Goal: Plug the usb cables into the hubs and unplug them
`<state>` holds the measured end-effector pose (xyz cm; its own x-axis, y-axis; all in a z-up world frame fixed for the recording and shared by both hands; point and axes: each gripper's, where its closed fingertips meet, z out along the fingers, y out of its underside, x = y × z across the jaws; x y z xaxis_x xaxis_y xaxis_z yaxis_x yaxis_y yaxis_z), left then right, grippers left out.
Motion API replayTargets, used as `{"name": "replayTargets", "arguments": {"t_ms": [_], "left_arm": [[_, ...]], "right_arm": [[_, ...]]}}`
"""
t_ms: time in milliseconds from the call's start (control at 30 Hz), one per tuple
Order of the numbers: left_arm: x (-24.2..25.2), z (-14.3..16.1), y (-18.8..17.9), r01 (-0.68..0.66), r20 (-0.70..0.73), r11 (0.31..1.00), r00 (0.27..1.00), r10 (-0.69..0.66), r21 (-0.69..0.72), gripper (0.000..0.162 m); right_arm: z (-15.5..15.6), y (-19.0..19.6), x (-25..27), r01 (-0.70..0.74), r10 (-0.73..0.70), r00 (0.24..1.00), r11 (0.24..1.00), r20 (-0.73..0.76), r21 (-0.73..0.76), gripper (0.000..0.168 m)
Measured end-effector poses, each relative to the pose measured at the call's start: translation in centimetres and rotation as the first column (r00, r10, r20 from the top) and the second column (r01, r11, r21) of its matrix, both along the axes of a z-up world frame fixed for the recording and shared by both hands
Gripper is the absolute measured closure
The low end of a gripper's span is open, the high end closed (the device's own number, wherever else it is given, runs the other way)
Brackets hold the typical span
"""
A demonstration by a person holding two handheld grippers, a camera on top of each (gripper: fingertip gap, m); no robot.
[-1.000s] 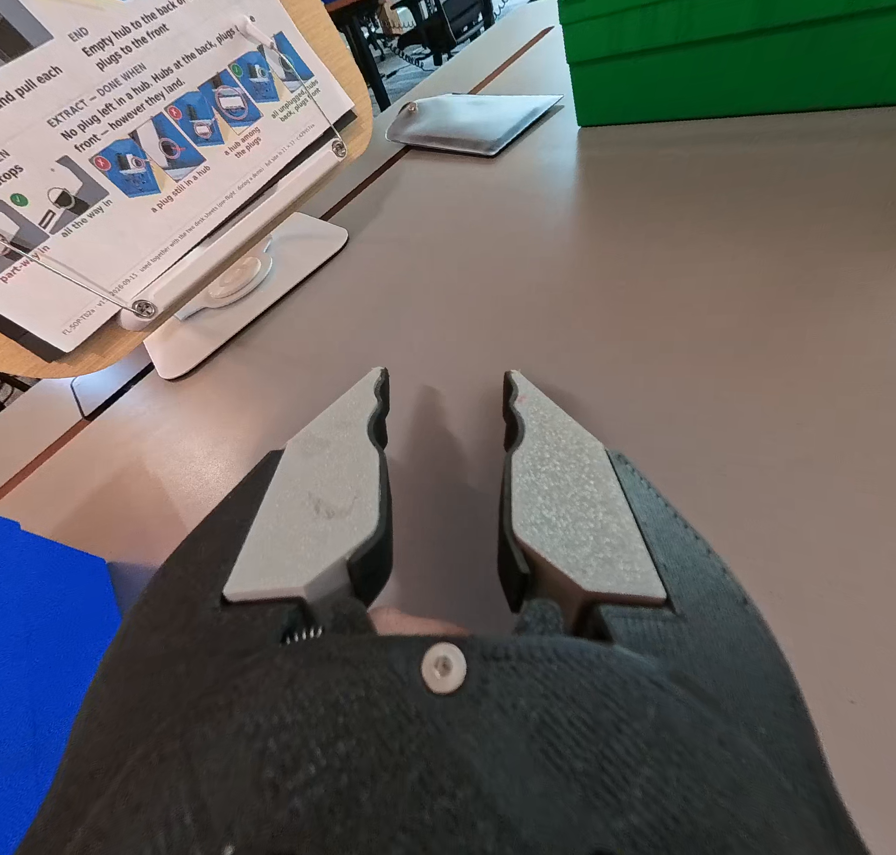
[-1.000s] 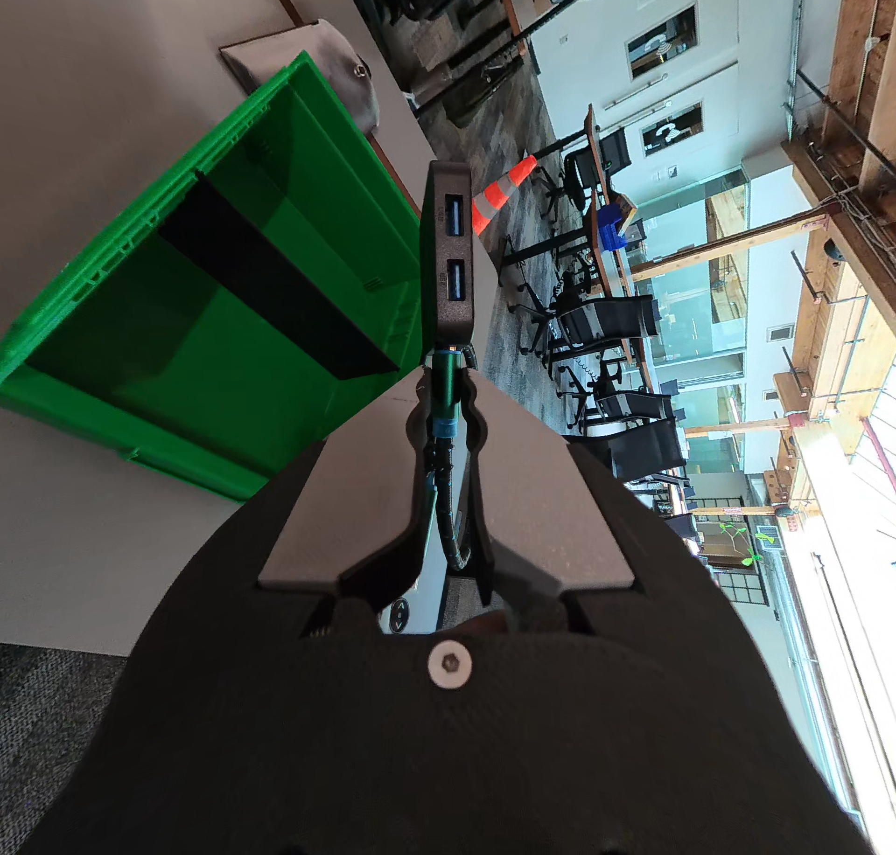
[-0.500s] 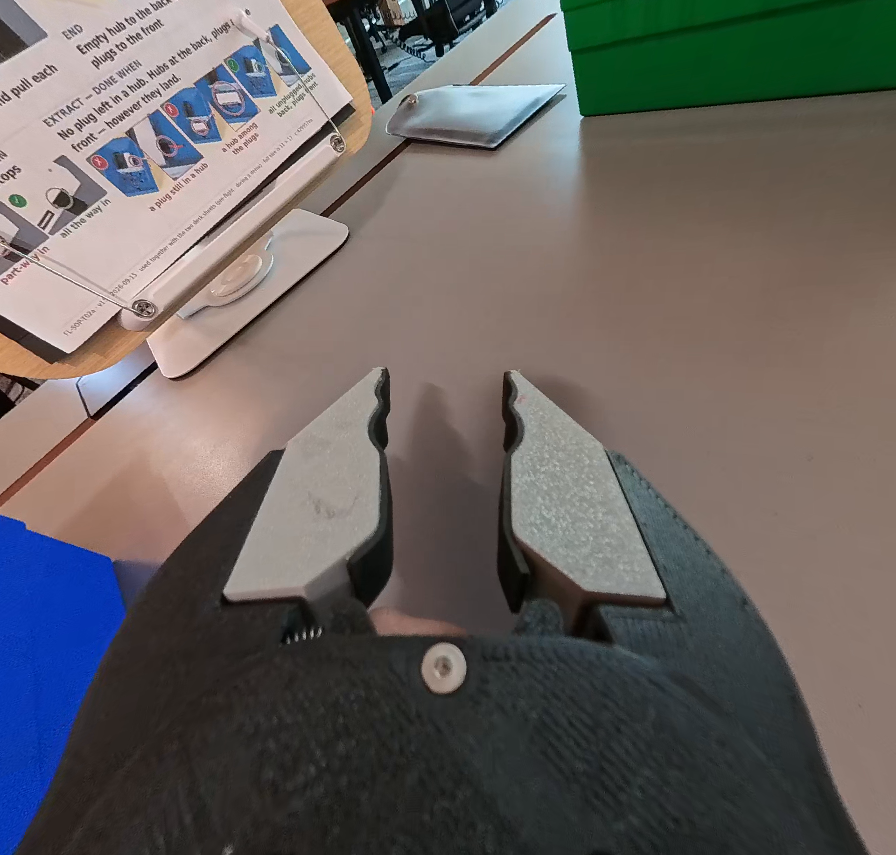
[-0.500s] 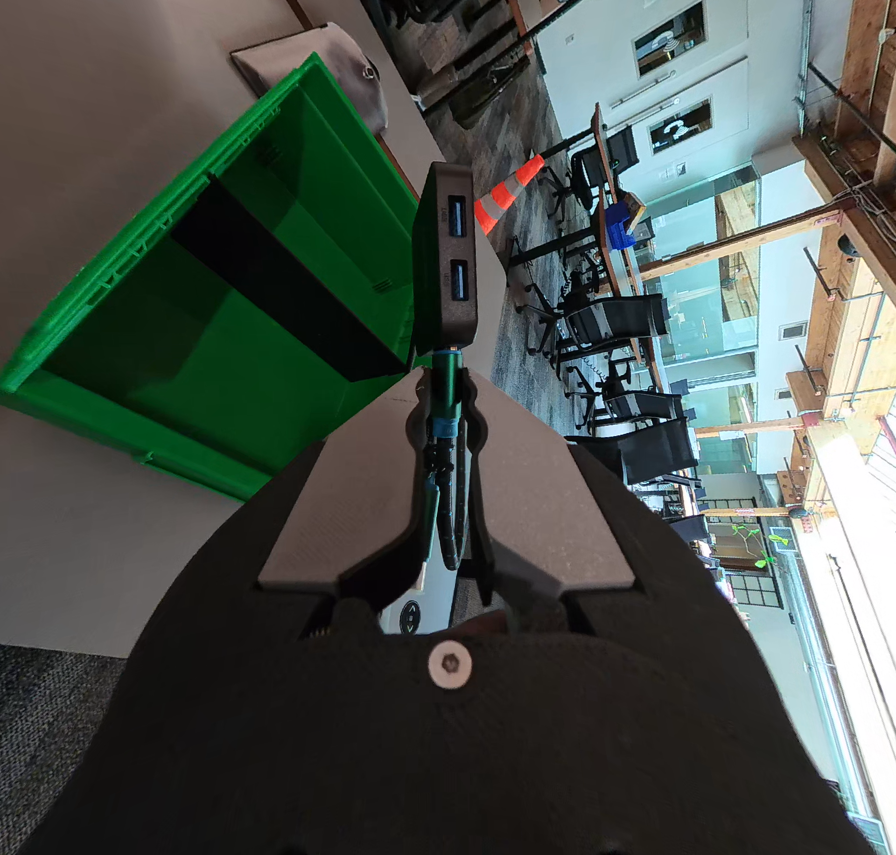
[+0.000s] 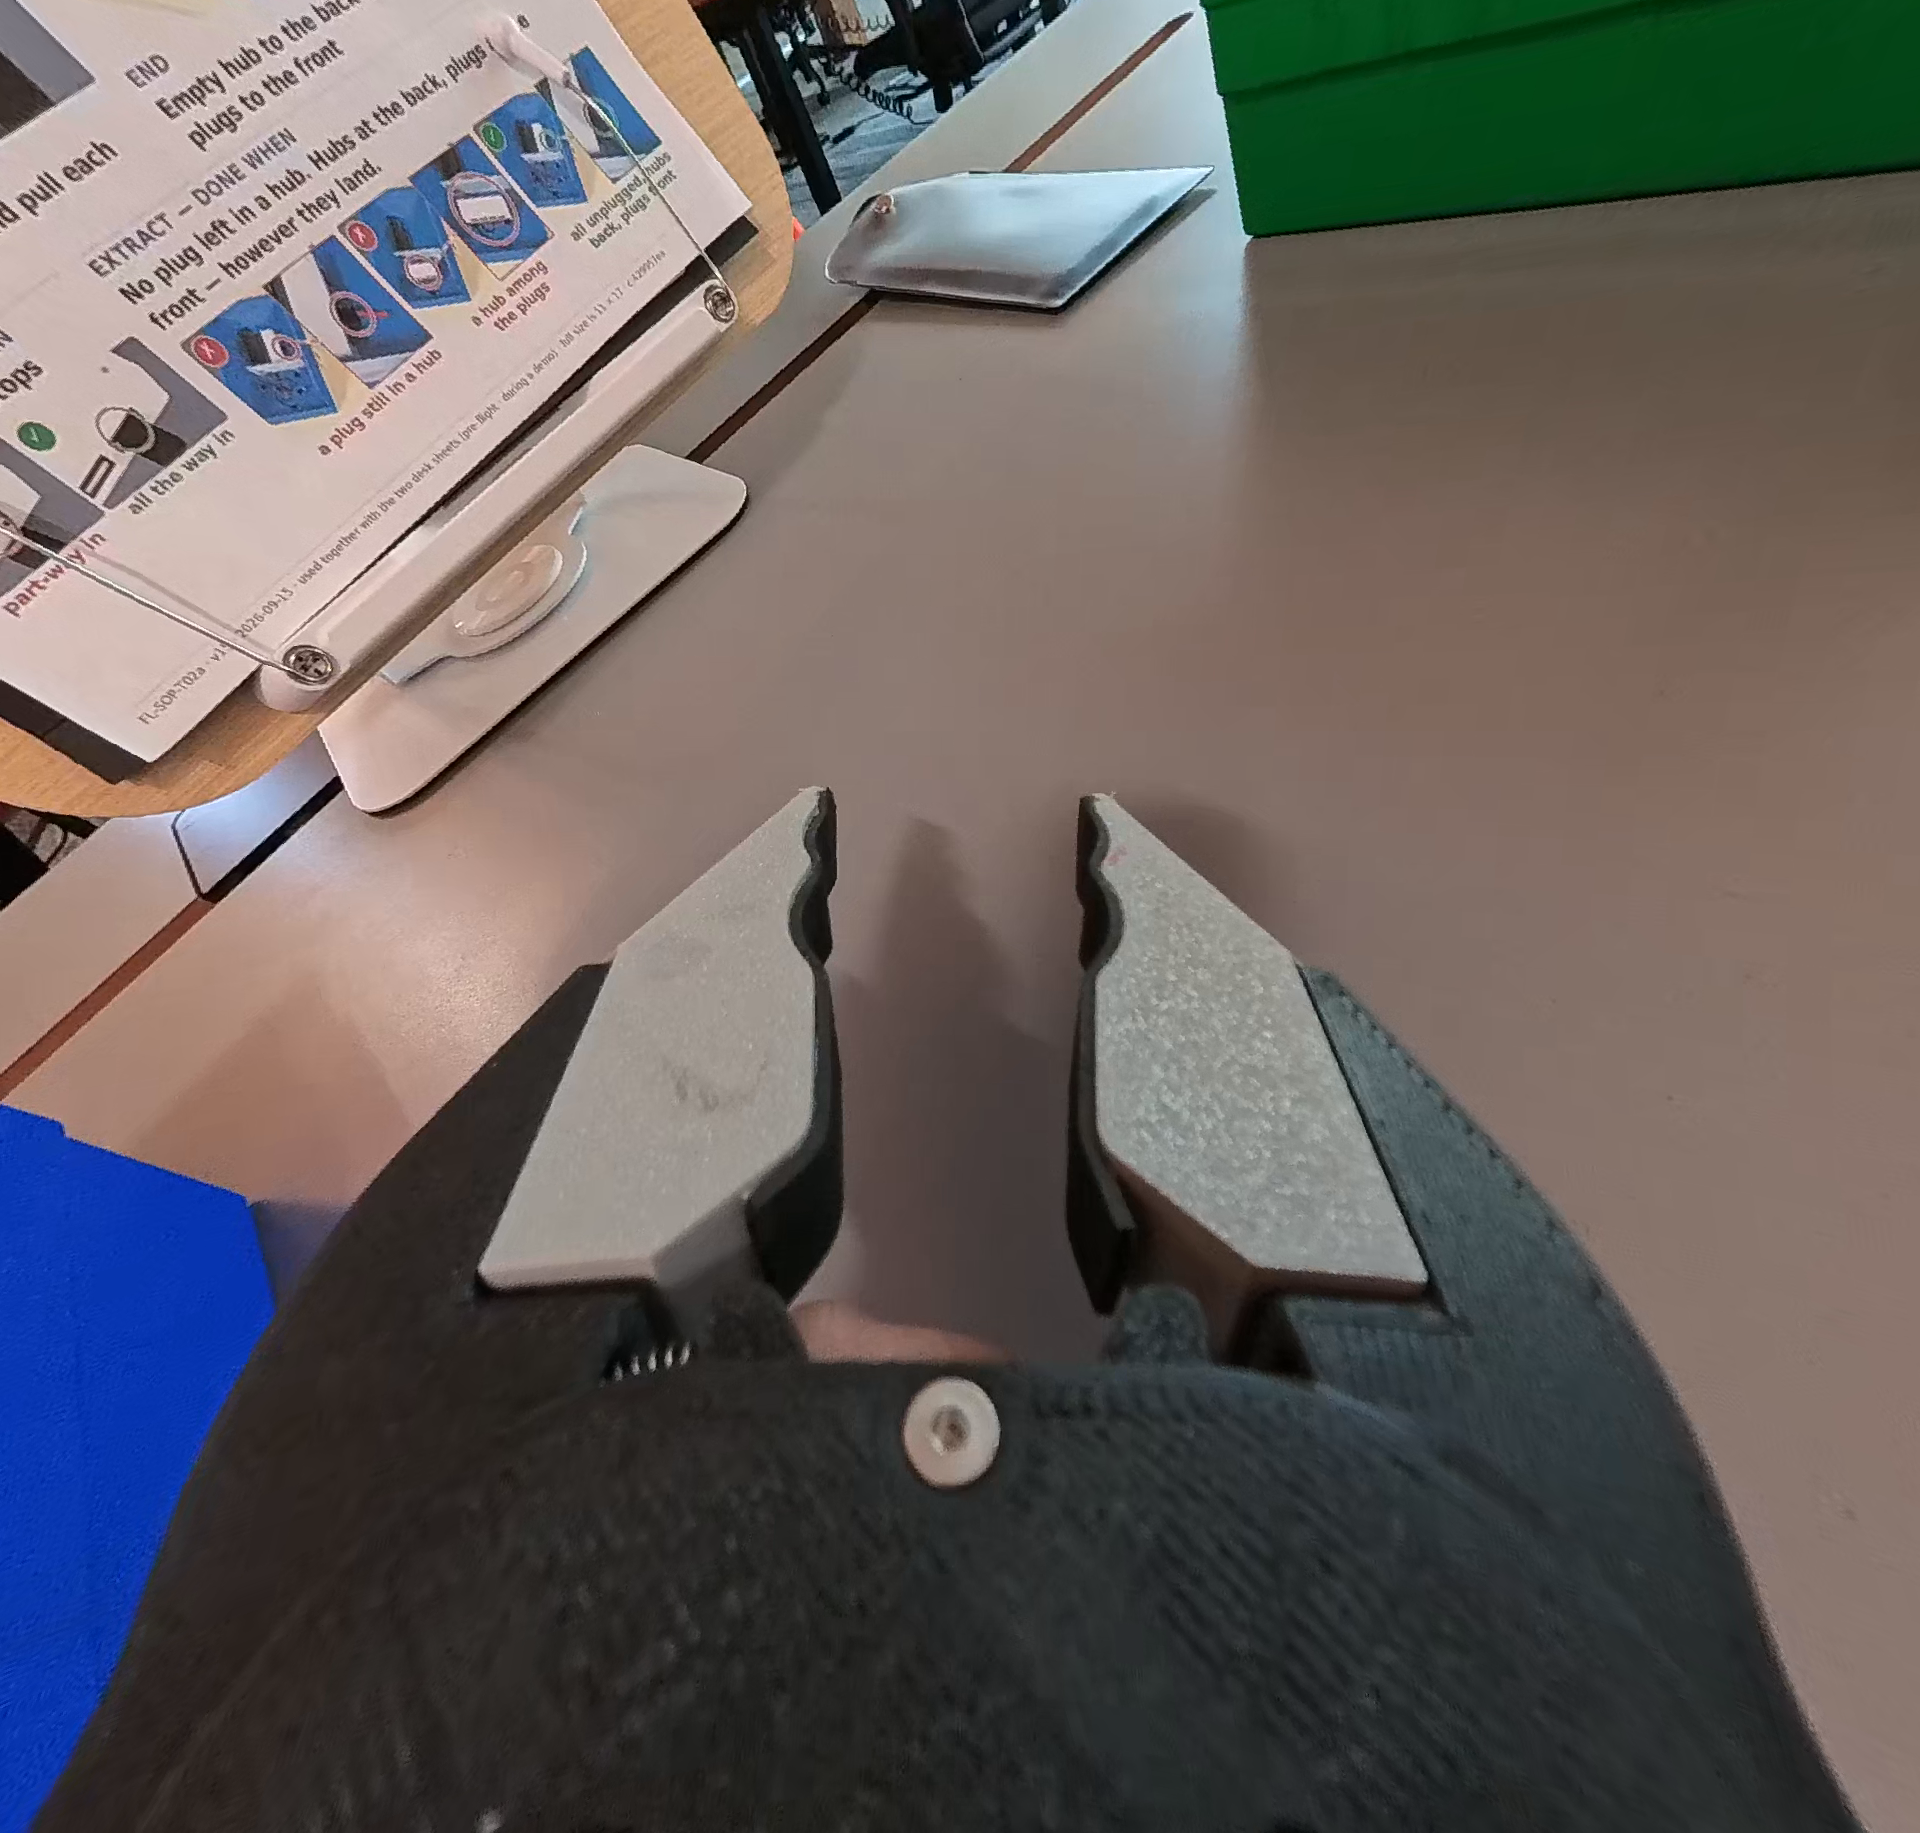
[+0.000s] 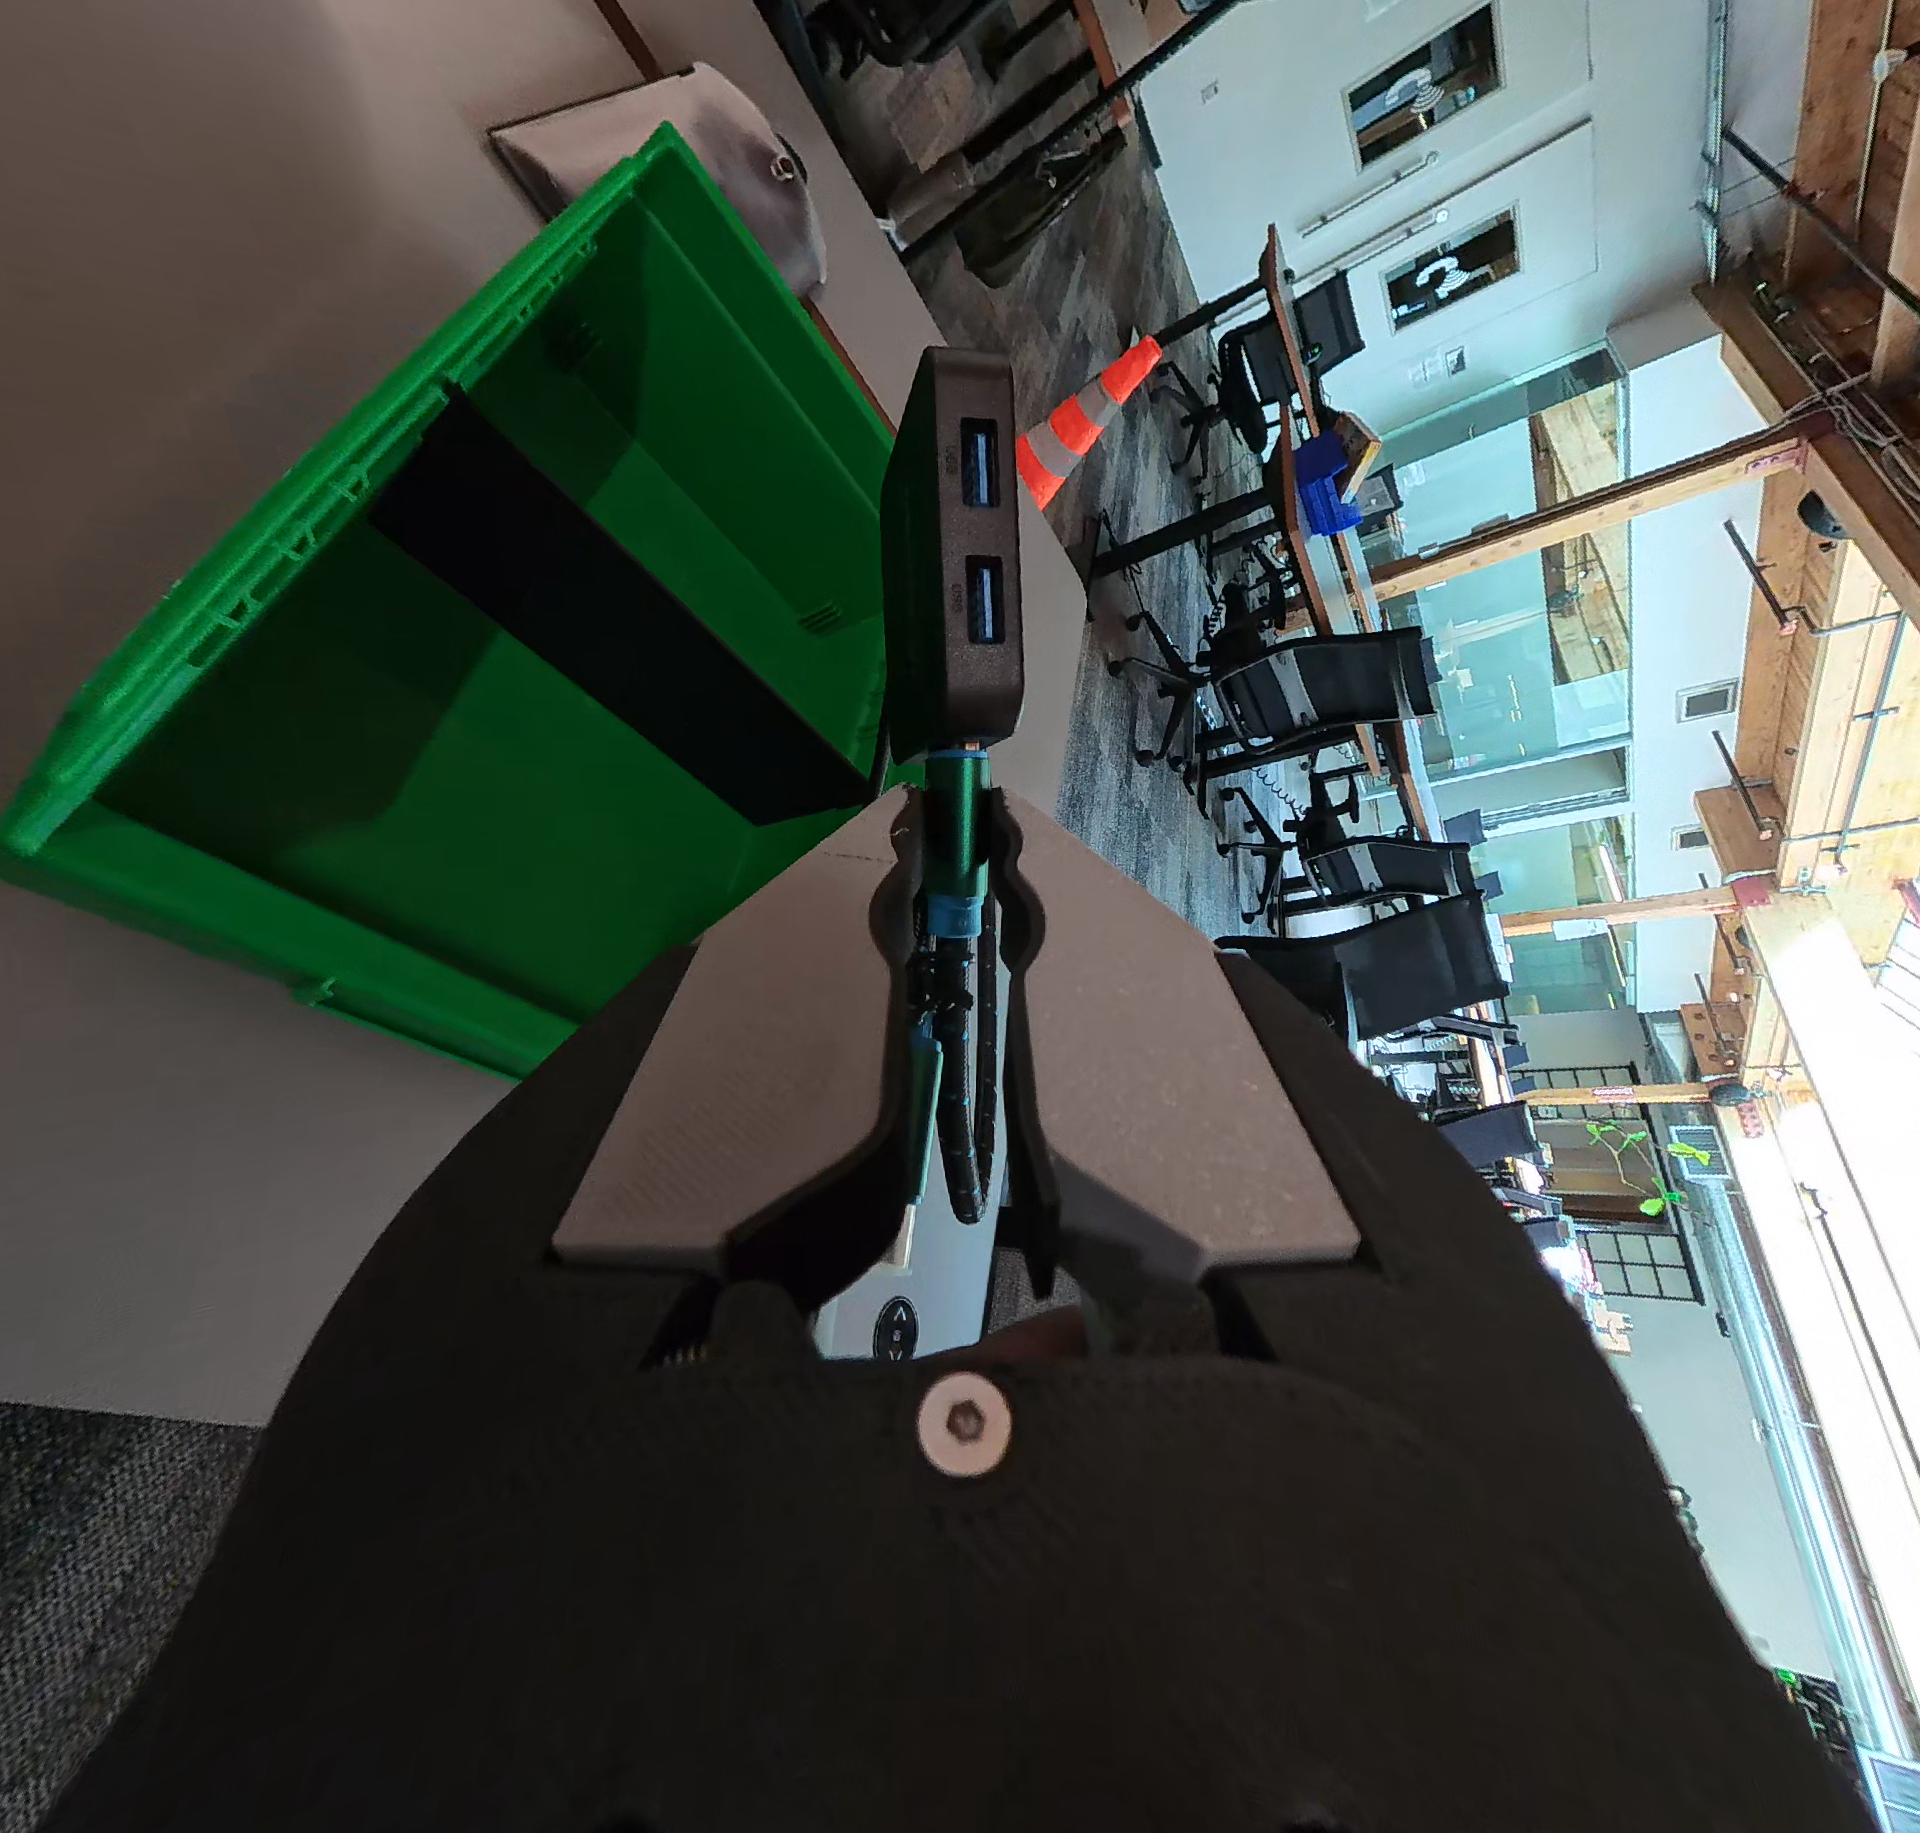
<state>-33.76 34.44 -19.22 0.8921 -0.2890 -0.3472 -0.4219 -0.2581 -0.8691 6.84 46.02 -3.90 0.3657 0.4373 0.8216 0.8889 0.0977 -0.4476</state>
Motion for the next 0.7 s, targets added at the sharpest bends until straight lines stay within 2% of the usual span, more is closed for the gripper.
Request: {"name": "replayTargets", "arguments": {"t_ms": [700], "left_arm": [[0.0, -0.2, 0.1, -0.002, -0.01, 1.0, 1.0, 0.002, -0.012, 0.117]], "right_arm": [[-0.4, 2.2, -0.1, 0.033, -0.031, 0.998, 0.999, -0.057, 0.03, 0.159]]}}
